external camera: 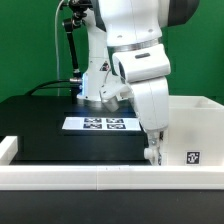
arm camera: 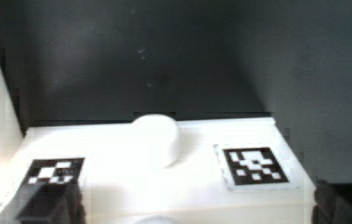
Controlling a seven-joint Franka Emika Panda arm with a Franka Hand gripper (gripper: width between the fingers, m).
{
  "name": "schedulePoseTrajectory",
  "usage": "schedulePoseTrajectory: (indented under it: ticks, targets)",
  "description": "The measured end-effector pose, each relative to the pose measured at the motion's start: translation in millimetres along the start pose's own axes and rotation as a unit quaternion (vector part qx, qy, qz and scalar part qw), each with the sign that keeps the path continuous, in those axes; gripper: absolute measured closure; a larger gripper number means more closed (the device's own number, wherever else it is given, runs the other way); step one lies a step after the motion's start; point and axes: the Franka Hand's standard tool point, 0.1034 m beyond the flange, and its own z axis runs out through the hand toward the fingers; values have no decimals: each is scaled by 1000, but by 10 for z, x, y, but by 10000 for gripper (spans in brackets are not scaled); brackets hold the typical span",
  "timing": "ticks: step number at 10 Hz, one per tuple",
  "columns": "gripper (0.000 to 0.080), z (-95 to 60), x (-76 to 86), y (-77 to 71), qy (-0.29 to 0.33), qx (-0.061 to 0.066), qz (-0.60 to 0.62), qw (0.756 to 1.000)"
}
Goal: Assemble drawer
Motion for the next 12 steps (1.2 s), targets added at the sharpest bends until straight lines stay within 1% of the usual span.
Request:
schedulePoseTrajectory:
  ticks: [2, 3, 4, 5, 6, 7, 8, 9, 10, 12]
  targets:
    - [151, 0, -16, -6, 0, 1, 1, 1000]
    - [151, -2, -60, -10, 0, 2, 3, 1000]
    - [151, -12, -142, -10, -1, 3, 3, 1000]
    - [151, -32, -263, -12, -2, 5, 6, 1000]
    - [151, -64, -395, -5, -4, 4, 15, 1000]
    - [151, -127, -483, 14, -7, -2, 24, 1000]
    - [151, -249, -576, 59, -12, -17, 40, 999]
    - [151, -348, -654, 72, -17, -38, 46, 998]
    - [151, -328, -652, 40, -17, -36, 46, 998]
    - [151, -313, -655, 43, -16, -35, 46, 998]
